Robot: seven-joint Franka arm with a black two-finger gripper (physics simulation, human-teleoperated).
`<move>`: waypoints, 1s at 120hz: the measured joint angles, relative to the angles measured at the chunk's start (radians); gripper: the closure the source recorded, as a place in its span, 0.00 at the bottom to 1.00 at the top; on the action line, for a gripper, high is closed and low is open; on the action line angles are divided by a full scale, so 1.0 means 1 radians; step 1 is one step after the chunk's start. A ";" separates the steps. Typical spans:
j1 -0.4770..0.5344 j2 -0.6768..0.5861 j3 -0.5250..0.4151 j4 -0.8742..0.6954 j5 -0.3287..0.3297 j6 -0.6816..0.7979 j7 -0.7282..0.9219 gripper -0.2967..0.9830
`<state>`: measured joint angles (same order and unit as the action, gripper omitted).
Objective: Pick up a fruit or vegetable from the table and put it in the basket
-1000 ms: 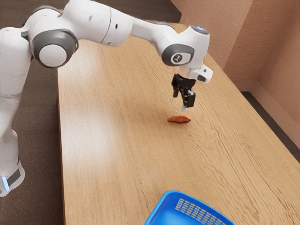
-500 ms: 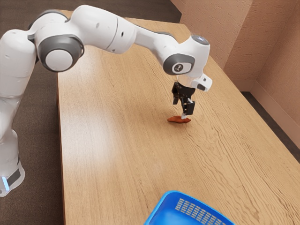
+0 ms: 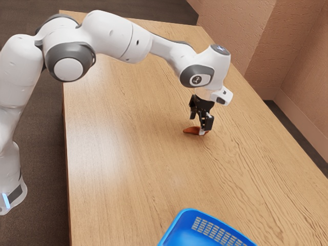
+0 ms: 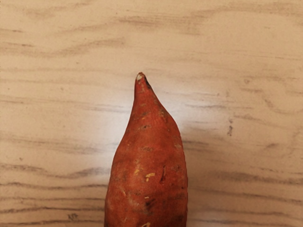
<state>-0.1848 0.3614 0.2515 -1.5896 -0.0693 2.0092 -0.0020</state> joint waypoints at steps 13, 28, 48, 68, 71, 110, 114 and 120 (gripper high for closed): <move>-0.001 0.005 0.000 0.000 -0.002 0.003 0.002 0.23; 0.000 0.015 0.000 0.001 -0.004 0.008 0.005 0.23; 0.002 0.027 0.000 0.003 -0.017 0.010 0.007 0.23; 0.004 0.032 0.000 0.003 -0.032 0.012 0.008 0.38; 0.004 0.032 0.000 0.003 -0.033 0.012 0.008 0.42; 0.013 0.038 0.000 0.002 -0.038 0.013 0.007 0.63; 0.013 0.038 0.000 0.002 -0.038 0.014 0.006 0.63; 0.013 0.038 0.000 0.002 -0.039 0.014 0.006 0.63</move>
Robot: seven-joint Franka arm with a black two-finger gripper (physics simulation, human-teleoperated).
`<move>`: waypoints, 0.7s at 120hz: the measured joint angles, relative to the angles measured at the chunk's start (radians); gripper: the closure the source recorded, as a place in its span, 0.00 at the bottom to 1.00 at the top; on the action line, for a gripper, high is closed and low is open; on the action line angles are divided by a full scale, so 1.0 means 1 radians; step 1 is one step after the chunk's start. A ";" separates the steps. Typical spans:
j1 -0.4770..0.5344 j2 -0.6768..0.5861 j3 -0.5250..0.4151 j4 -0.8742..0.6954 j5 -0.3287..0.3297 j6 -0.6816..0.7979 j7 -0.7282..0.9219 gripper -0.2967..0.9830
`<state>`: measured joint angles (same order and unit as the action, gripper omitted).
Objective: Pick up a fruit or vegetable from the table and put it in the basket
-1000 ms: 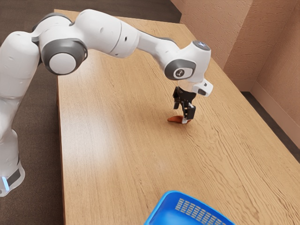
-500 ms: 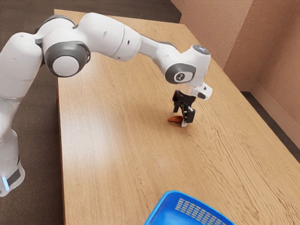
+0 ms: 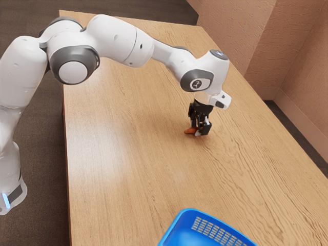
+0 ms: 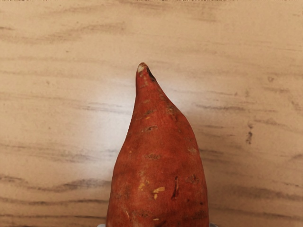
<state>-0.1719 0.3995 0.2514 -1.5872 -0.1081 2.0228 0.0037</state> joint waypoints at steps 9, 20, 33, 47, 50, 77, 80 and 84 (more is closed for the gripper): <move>-0.001 -0.005 0.001 0.000 0.000 0.000 -0.001 0.64; -0.006 -0.027 0.001 -0.001 0.001 0.000 -0.001 0.64; -0.020 -0.085 0.000 -0.007 0.004 -0.009 -0.002 0.65; -0.081 -0.176 0.000 -0.004 0.010 -0.044 -0.001 0.64; -0.099 -0.192 0.000 -0.003 0.011 -0.055 0.000 0.64; -0.198 -0.244 -0.132 0.112 0.079 -0.174 0.000 0.64; -0.201 -0.244 -0.153 0.127 0.089 -0.188 0.000 0.64; -0.201 -0.244 -0.183 0.144 0.099 -0.206 0.001 0.64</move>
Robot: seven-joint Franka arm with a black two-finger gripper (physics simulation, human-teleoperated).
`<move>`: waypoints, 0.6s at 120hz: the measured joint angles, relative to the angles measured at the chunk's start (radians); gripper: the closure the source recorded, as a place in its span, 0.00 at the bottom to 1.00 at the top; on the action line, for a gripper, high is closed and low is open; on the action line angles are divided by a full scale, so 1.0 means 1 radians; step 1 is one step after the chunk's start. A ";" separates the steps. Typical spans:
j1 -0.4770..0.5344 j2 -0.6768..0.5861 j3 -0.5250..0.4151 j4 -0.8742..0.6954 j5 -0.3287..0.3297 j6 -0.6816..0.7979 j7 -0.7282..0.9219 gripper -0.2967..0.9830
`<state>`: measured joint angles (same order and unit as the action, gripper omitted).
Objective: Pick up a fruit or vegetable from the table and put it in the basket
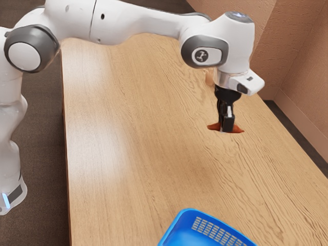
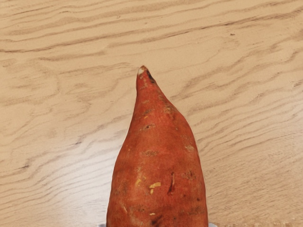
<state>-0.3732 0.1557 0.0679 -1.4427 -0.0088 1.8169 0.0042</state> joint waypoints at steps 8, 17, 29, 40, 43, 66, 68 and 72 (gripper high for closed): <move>0.000 0.000 -0.059 0.023 0.020 -0.029 0.000 0.64; -0.002 0.000 -0.111 0.031 0.036 -0.052 0.001 0.64; -0.003 0.001 -0.167 0.035 0.059 -0.072 0.001 0.64; -0.018 0.005 -0.189 0.041 0.071 -0.083 0.002 0.64; -0.025 0.008 -0.193 0.047 0.074 -0.086 0.002 0.64; -0.118 0.018 -0.199 0.070 0.096 -0.097 0.003 0.64; -0.125 0.019 -0.199 0.070 0.097 -0.097 0.003 0.64; -0.138 0.024 -0.199 0.074 0.098 -0.098 0.003 0.64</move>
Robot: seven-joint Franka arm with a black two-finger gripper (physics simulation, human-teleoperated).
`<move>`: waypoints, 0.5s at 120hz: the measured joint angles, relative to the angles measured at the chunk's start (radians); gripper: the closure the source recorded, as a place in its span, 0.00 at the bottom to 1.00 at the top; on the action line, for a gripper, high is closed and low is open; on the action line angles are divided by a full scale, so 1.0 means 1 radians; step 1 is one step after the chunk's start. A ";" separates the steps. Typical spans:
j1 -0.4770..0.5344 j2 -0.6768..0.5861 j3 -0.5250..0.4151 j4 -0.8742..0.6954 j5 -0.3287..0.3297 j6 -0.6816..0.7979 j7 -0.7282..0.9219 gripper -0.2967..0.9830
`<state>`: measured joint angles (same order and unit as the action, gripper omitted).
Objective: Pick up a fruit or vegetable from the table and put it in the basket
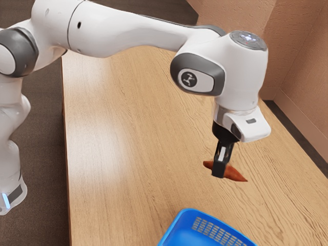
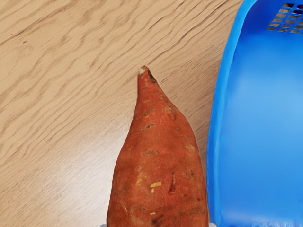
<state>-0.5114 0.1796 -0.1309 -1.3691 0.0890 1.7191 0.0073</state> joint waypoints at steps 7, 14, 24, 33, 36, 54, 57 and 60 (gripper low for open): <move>-0.018 0.024 0.000 0.024 0.002 -0.001 0.000 0.64; -0.035 0.060 0.001 0.061 0.003 -0.003 0.001 0.64; -0.064 0.102 0.001 0.101 0.010 -0.004 0.001 0.64; -0.081 0.135 0.001 0.139 0.014 -0.006 0.001 0.64; -0.090 0.147 0.001 0.153 0.015 -0.008 0.001 0.64; -0.117 0.180 0.002 0.189 0.018 -0.014 0.002 0.64; -0.118 0.183 0.002 0.190 0.018 -0.015 0.002 0.64; -0.119 0.186 0.002 0.191 0.019 -0.015 0.002 0.64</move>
<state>-0.6305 0.3652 -0.1293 -1.1784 0.1077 1.7041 0.0095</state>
